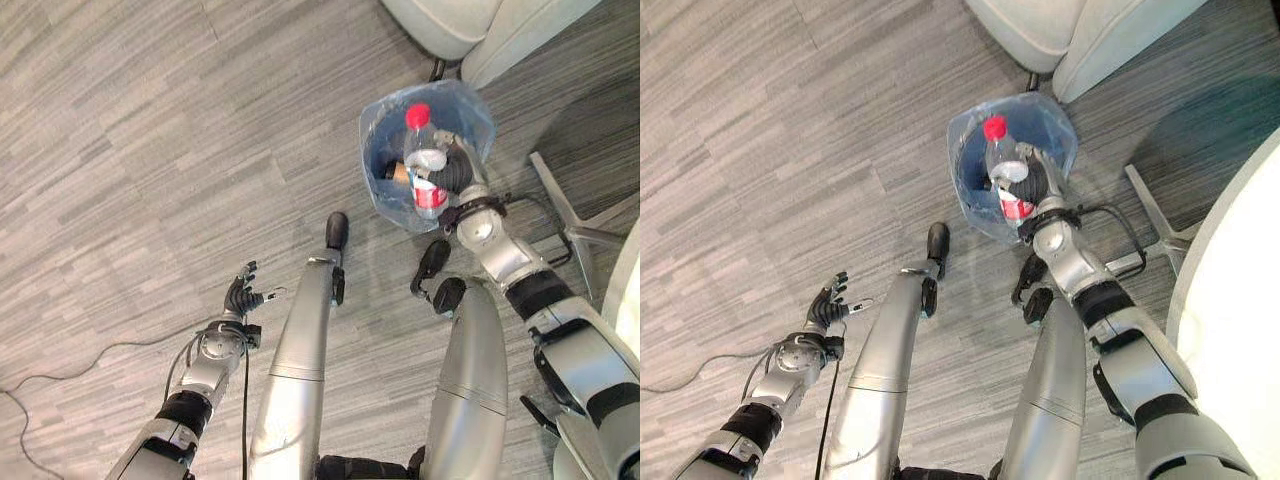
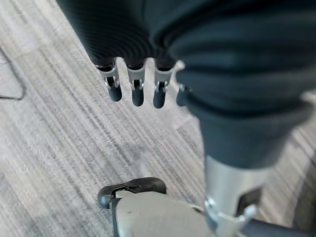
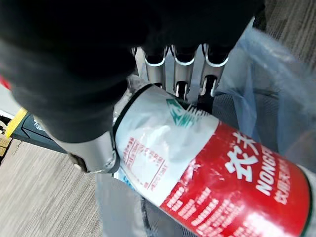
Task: Gather garbage on tea table into small bin, then transfer packed bag to large trash can.
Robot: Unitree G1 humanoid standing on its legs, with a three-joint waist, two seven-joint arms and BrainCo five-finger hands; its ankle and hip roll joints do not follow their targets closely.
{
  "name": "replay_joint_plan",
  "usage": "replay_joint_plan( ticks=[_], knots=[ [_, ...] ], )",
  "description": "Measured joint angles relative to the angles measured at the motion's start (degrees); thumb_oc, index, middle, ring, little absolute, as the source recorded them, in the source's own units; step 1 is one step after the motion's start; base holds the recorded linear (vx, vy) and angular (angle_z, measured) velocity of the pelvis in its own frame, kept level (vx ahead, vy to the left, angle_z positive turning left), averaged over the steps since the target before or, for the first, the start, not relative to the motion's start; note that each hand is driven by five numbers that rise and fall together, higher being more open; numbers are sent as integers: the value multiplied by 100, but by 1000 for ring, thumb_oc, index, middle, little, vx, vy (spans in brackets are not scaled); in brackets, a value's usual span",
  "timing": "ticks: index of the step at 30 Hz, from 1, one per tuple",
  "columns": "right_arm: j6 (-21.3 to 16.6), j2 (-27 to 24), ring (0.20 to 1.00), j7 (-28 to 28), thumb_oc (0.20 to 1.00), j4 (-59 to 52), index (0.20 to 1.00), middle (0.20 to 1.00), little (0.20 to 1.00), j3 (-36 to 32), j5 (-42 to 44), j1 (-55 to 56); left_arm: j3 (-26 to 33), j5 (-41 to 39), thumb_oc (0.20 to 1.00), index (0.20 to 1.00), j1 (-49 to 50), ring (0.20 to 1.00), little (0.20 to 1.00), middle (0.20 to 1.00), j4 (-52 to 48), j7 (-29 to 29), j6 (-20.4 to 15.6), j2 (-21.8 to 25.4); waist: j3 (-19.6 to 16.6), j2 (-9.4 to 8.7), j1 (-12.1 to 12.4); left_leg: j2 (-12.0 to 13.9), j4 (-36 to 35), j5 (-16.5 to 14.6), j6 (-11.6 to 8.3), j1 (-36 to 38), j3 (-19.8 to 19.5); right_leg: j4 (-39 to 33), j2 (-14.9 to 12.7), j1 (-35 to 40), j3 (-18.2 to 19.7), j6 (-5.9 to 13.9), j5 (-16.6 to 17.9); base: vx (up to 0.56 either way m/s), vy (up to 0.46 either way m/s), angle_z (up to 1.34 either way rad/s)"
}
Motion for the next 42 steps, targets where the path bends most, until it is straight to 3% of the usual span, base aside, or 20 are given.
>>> replay_joint_plan(
  ticks=[2, 3, 4, 10, 14, 17, 20, 25, 36, 37, 38, 39, 42],
  knots=[
    [18, -11, 200, -91, 200, 462, 200, 200, 200, 48, 125, -360, -90, -1, 1000, 1000, -16, 1000, 1000, 1000, -128, 2, -32, 29, -9, 8, 44, -61, 17, 12, -18, -219, -65, 156, -82, -236, -34, -46, -90, 15, -46, 27],
    [30, -8, 253, -104, 253, 511, 253, 253, 253, 47, 156, -381, -94, -1, 1000, 1000, -21, 1000, 1000, 1000, -103, 2, -22, 30, -9, 8, 88, -70, 13, 42, -59, -255, -123, 174, -81, -255, -85, -111, -85, 10, -33, 22],
    [31, -24, 1000, -108, 1000, 639, 1000, 1000, 1000, 94, 207, -433, -134, -1, 1000, 1000, -19, 1000, 1000, 1000, -96, 2, -17, 35, -11, 10, 153, -71, 2, 48, -71, -249, -151, 181, -85, -244, -117, -166, -95, 8, -24, 9],
    [32, -17, 1000, -115, 1000, 807, 1000, 1000, 1000, 219, 192, -604, -302, 2, 1000, 1000, -35, 1000, 1000, 1000, -118, 0, -21, 46, -105, 14, 179, -84, -259, 153, -26, 48, -136, 31, -142, 31, -182, -213, -127, -9, -15, 4],
    [35, 11, 1000, -147, 1000, 559, 1000, 1000, 1000, 518, -224, 40, -310, 24, 1000, 1000, 85, 1000, 1000, 1000, -99, 11, -20, -12, -960, 5, 176, -83, -490, 188, -36, -134, -173, -192, -139, -110, -285, -154, -93, -12, -11, 5],
    [39, 5, 1000, -142, 1000, 312, 1000, 1000, 1000, 854, -735, 409, -305, 30, 1000, 1000, 92, 1000, 1000, 1000, -95, 24, -25, -43, -1253, -2, 99, -61, -523, 188, -37, -112, -197, -319, -66, -52, -296, -70, -49, -13, -18, -7],
    [132, -109, 1000, -101, 1000, 256, 1000, 1000, 1000, 1224, -1345, 475, -307, 69, 1000, 1000, 92, 1000, 1000, 1000, -81, 43, -33, -75, -1259, 1, -37, -65, -605, 199, -50, -22, -199, -412, -52, 63, -319, 36, 13, -2, -9, -2],
    [204, -313, 1000, 11, 1000, 658, 1000, 1000, 1000, 1797, -2282, 395, -310, 81, 1000, 1000, 90, 1000, 1000, 1000, 113, 50, -41, -78, -1258, -1, -35, -72, -725, 236, -50, 0, -242, -510, -45, 102, -371, 53, 26, -2, -32, 3],
    [510, 407, 1000, 194, 1000, 2374, 1000, 1000, 1000, 2330, -2741, 282, -535, 75, 1000, 1000, -78, 1000, 1000, 1000, 271, 153, -82, -18, -1240, -16, -12, -187, -517, 278, -102, -504, -279, -177, -179, -401, -386, 11, -84, 7, -11, 5],
    [512, 463, 768, 223, 768, 2437, 768, 768, 768, 2329, -2738, 281, -537, 75, 1000, 1000, -107, 1000, 1000, 1000, 282, 154, -81, -18, -1220, -14, 23, -189, -470, 271, -111, -542, -278, -134, -179, -440, -372, 4, -93, -6, -19, 5],
    [511, 519, 768, 235, 768, 2486, 768, 768, 768, 2330, -2737, 285, -538, 75, 1000, 1000, -129, 1000, 1000, 1000, 285, 155, -80, -17, -1215, -12, 41, -188, -455, 267, -107, -573, -280, -108, -179, -474, -364, -14, -105, 0, 0, 0],
    [512, 571, 200, 244, 200, 2509, 200, 200, 200, 2323, -2727, 282, -537, 75, 1000, 1000, -158, 1000, 1000, 1000, 287, 157, -84, -18, -1207, -14, 55, -192, -454, 261, -103, -591, -280, -92, -179, -501, -356, -26, -111, 0, 0, 0],
    [502, 664, 200, 272, 200, 2398, 200, 200, 200, 2308, -2715, 258, -542, 75, 1000, 1000, -198, 1000, 1000, 1000, 351, 158, -85, -19, -1177, -19, 55, -191, -466, 248, -141, -585, -292, -86, -174, -504, -357, -30, -138, 0, 0, 0]
  ],
)
